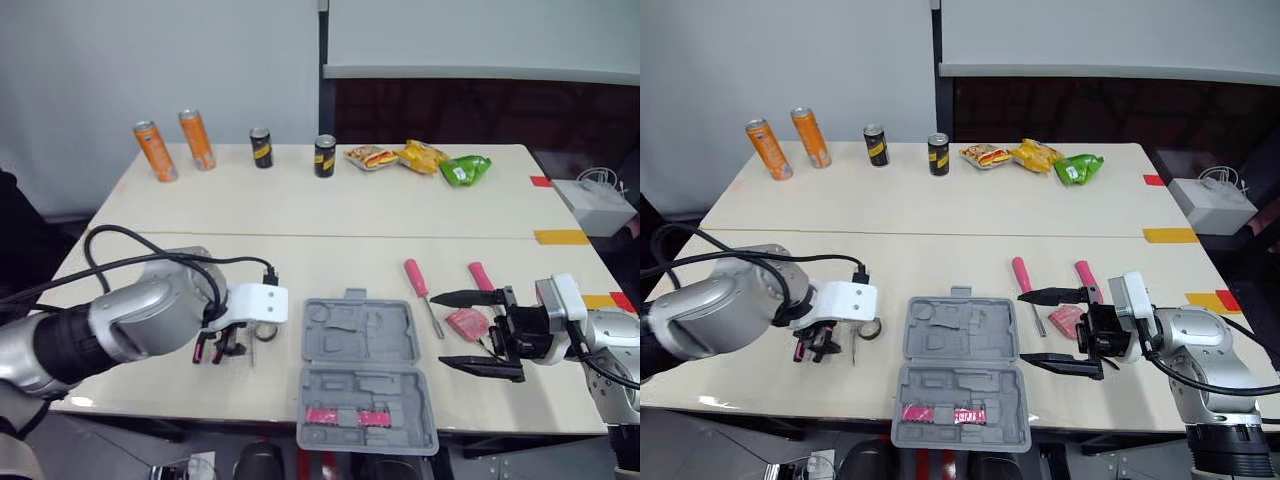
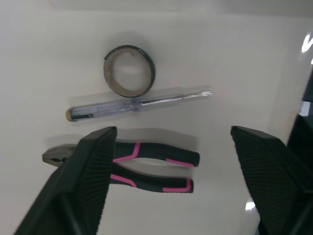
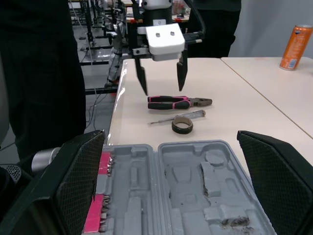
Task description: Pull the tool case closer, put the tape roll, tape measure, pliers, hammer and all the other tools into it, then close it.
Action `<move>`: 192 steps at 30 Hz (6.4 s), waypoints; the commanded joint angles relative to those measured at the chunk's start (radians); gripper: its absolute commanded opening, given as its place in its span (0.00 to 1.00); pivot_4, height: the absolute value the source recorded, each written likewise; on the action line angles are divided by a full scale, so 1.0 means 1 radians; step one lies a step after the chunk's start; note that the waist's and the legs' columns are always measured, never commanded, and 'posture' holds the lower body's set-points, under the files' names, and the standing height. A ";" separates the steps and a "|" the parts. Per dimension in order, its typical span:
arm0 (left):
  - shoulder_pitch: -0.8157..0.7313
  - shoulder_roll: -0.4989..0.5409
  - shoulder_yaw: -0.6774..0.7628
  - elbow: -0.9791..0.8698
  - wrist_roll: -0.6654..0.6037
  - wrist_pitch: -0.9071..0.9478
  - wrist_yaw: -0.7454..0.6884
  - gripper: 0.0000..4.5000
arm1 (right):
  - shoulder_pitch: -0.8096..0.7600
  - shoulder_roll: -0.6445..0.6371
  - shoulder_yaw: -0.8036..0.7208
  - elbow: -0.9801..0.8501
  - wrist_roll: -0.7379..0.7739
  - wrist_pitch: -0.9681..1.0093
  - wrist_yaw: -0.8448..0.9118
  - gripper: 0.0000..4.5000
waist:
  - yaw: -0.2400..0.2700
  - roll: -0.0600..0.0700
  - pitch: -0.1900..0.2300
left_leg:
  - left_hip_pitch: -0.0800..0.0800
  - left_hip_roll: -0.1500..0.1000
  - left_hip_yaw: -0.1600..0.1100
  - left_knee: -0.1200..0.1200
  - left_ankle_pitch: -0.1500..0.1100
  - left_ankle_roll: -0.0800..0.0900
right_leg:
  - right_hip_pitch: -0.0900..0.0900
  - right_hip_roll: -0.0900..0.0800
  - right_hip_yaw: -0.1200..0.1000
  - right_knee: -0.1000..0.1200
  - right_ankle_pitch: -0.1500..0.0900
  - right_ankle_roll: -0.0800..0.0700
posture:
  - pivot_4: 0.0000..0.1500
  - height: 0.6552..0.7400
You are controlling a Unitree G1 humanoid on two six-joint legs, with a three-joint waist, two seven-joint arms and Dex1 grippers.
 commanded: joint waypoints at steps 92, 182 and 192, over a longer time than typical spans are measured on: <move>-0.289 -0.811 0.140 1.375 0.467 -1.433 -0.279 0.01 | 0.333 0.038 -0.129 -0.284 -0.101 -0.140 -0.372 1.00 | 0.033 0.003 -0.001 | -0.018 -0.013 -0.021 -0.001 0.008 0.012 | 0.000 -0.016 -0.022 -0.009 0.004 0.006 | 1.00 1.00; 0.310 -0.656 0.684 0.866 -0.055 -0.960 0.056 0.08 | 0.466 0.095 -0.200 -0.325 -0.070 -0.147 -0.430 1.00 | 0.028 0.006 0.002 | -0.018 -0.013 -0.019 -0.007 0.008 0.013 | -0.001 -0.017 -0.024 -0.015 0.003 0.006 | 1.00 1.00; 0.308 -0.663 0.683 0.876 -0.053 -0.972 0.055 0.55 | 0.464 0.094 -0.200 -0.321 -0.070 -0.147 -0.431 1.00 | 0.028 0.006 0.002 | -0.018 -0.013 -0.019 -0.007 0.008 0.013 | -0.001 -0.018 -0.023 -0.014 0.003 0.006 | 1.00 1.00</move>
